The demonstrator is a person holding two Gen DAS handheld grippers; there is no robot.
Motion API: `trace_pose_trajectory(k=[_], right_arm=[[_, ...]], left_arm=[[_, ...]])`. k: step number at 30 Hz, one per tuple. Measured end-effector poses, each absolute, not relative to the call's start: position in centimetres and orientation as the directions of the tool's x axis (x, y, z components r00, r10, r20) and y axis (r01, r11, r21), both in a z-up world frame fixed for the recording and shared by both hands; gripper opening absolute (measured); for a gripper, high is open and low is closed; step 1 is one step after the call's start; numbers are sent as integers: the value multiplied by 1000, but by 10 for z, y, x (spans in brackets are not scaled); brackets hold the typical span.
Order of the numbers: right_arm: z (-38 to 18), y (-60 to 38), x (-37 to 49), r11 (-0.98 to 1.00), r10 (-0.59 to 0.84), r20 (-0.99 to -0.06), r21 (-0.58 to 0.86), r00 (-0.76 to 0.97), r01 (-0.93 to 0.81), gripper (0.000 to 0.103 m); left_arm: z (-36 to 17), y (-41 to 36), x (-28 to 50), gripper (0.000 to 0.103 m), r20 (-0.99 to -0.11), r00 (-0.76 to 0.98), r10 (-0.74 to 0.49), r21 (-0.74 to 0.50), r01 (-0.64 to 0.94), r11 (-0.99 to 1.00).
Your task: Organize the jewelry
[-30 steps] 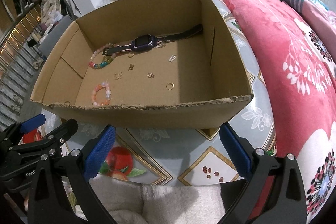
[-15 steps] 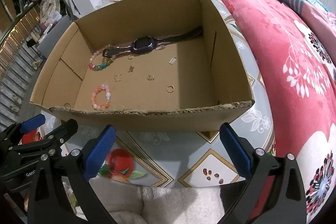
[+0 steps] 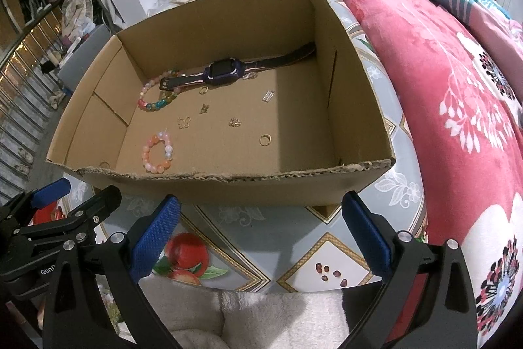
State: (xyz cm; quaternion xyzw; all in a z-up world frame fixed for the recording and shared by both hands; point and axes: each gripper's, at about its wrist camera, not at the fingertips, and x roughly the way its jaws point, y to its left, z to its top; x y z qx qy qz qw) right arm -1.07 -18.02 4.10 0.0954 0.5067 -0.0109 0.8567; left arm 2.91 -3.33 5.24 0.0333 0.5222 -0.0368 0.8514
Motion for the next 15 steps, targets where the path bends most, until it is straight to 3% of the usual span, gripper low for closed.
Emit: trace_pose_trajectory(k=[15], right_arm=[[41, -181, -11, 982, 78, -870, 153, 486, 115, 97]], left_arm=[[53, -34, 30, 92, -892, 451, -28, 18, 97, 995]])
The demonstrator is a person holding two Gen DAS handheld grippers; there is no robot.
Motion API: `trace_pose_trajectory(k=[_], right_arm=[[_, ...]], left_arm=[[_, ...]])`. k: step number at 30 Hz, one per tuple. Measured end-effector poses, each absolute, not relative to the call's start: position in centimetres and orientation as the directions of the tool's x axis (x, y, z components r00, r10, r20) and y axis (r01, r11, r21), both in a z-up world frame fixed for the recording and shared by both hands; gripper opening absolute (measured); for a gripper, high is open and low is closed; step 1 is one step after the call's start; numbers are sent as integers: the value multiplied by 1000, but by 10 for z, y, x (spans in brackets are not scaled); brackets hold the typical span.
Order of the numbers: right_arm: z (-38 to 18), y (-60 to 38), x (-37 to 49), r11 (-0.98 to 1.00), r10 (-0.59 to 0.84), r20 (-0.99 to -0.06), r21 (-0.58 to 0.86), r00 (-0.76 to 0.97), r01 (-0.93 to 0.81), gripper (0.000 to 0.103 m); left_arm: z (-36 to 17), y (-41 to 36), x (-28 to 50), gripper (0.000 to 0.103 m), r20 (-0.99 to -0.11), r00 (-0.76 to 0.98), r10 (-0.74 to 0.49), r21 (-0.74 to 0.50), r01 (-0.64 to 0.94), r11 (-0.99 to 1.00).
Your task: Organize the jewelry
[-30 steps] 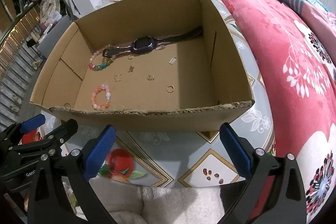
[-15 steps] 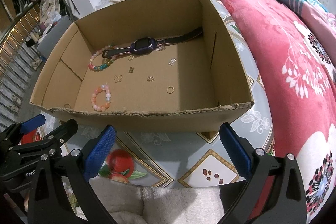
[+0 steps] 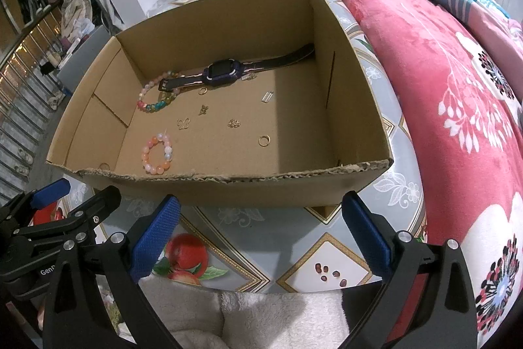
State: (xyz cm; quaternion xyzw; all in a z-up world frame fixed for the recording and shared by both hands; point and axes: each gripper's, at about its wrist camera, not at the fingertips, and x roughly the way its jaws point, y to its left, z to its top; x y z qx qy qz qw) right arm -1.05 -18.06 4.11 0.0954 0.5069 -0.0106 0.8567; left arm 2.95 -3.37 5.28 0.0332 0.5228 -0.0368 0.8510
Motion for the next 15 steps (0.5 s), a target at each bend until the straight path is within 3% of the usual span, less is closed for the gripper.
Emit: trace_pose_trajectory(k=[15], right_arm=[[41, -181, -10, 982, 78, -870, 152, 487, 115, 97]], left_arm=[[53, -33, 29, 92, -892, 452, -29, 18, 98, 995]])
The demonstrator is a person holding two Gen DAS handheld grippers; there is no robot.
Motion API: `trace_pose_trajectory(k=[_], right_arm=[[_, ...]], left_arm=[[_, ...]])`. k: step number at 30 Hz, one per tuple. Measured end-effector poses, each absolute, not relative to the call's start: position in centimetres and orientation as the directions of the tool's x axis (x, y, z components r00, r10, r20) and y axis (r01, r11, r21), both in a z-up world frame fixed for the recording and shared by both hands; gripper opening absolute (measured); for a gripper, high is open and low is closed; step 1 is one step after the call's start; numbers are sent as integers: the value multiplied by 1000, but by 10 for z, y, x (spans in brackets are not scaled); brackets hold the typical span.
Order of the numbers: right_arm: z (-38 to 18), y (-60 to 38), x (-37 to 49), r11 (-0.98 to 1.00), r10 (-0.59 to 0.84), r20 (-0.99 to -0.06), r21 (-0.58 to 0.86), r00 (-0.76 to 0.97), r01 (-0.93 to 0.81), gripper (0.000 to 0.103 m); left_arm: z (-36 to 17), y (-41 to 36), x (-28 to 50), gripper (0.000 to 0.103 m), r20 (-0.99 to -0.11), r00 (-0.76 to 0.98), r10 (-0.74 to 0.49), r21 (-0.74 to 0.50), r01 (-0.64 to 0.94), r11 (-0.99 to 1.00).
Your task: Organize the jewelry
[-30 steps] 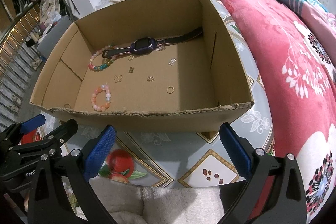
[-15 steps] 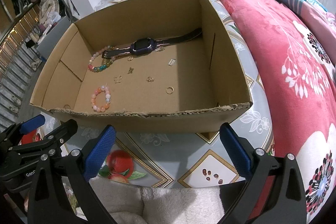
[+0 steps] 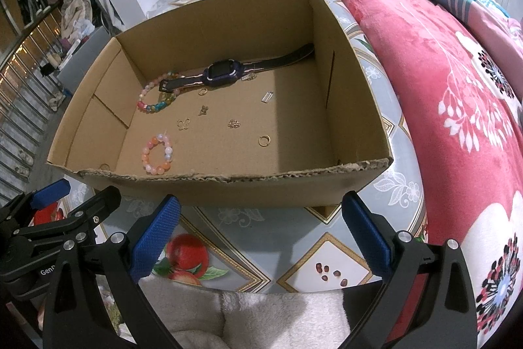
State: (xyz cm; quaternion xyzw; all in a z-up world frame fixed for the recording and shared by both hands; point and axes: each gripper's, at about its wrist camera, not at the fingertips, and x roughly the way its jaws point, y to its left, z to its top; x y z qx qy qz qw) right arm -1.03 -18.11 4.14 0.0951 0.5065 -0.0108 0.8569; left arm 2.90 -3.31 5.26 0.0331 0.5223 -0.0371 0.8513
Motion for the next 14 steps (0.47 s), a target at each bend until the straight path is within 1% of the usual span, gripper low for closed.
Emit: trace_pose_trajectory(k=[14], right_arm=[[42, -182, -9, 982, 78, -870, 152, 487, 115, 97]], left_arm=[[53, -33, 29, 92, -892, 451, -29, 17, 97, 995]])
